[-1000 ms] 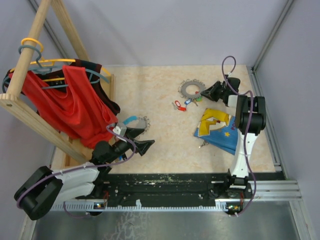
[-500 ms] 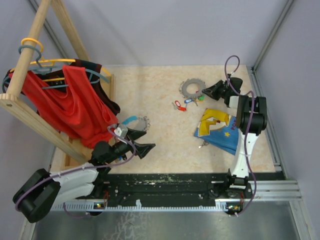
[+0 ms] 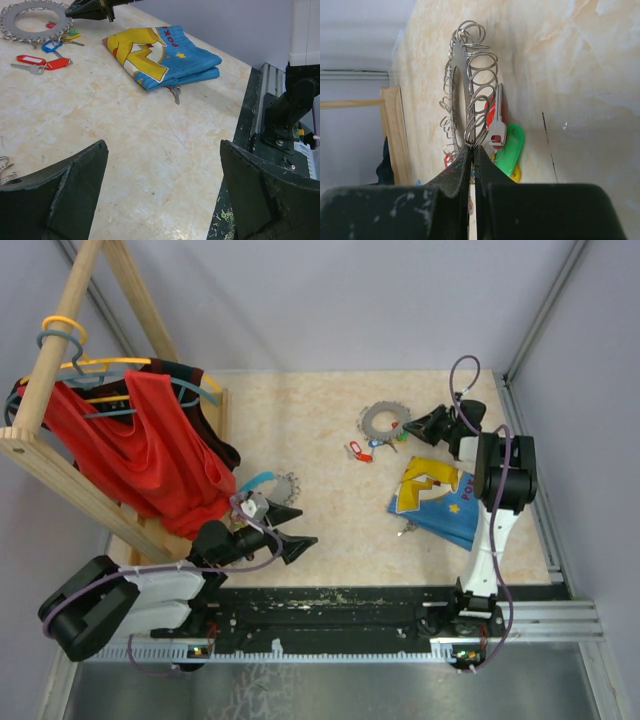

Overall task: Remove the keys from the keyring
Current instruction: Pick up the keyring from the center of the board.

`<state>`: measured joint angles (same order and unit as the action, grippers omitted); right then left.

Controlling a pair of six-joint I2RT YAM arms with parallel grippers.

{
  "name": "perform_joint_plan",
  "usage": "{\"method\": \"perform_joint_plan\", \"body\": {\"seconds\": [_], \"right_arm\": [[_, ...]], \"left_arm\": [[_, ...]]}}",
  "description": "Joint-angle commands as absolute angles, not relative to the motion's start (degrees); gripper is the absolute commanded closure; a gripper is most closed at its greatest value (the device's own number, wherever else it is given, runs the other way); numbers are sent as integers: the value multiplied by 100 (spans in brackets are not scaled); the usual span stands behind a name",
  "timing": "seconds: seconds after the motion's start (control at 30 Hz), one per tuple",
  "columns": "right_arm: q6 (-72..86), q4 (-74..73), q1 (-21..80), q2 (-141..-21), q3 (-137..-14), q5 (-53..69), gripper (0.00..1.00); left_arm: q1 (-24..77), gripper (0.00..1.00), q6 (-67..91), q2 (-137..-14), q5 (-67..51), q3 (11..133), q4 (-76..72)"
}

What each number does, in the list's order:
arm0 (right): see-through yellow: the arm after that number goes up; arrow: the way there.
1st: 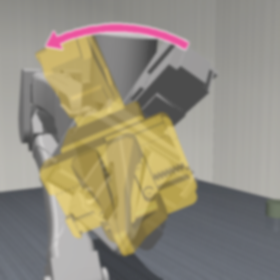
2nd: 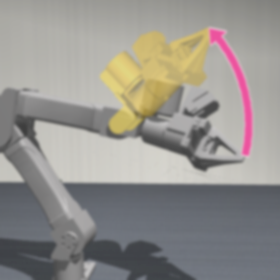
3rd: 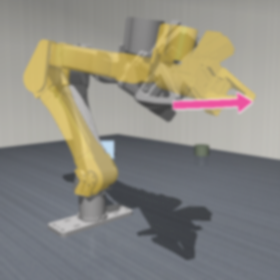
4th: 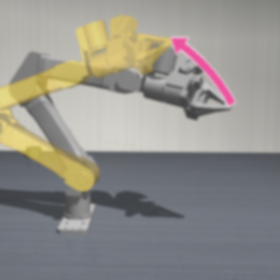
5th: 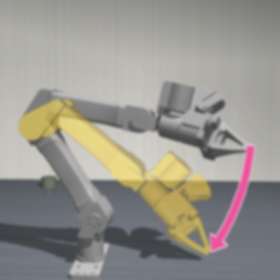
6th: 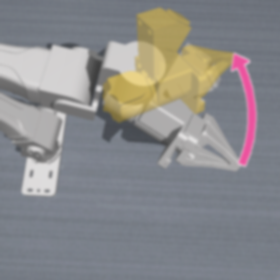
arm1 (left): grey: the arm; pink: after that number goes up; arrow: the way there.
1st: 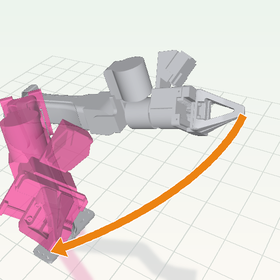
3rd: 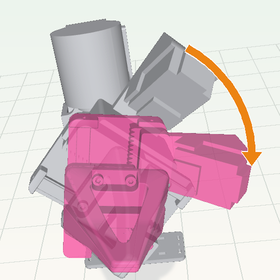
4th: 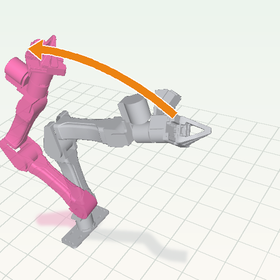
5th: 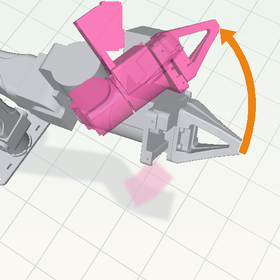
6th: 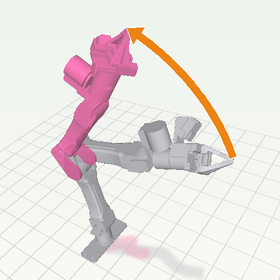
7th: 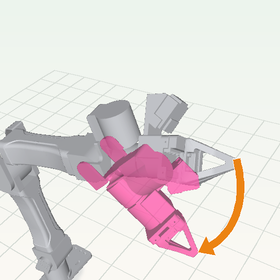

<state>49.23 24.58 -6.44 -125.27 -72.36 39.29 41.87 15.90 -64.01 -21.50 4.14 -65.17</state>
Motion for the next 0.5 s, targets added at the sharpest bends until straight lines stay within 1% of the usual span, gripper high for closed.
{"method": "perform_joint_plan", "body": {"seconds": [0.0,0.2,0.33,0.47], "right_arm": [[4977,2908,-672,-11946,-7111,4136,100],[5084,2980,-660,-11662,-6864,4213,100],[5078,2941,-644,-11406,-6660,4238,100],[4937,2771,-620,-11102,-6432,4263,100]], "left_arm": [[4334,3,1318,-6786,-2304,586,-7373],[4559,6,910,-7126,-2245,748,-7603],[4829,6,424,-7171,-1946,985,-7130],[5020,6,-31,-7234,-1725,1086,-7007]]}}
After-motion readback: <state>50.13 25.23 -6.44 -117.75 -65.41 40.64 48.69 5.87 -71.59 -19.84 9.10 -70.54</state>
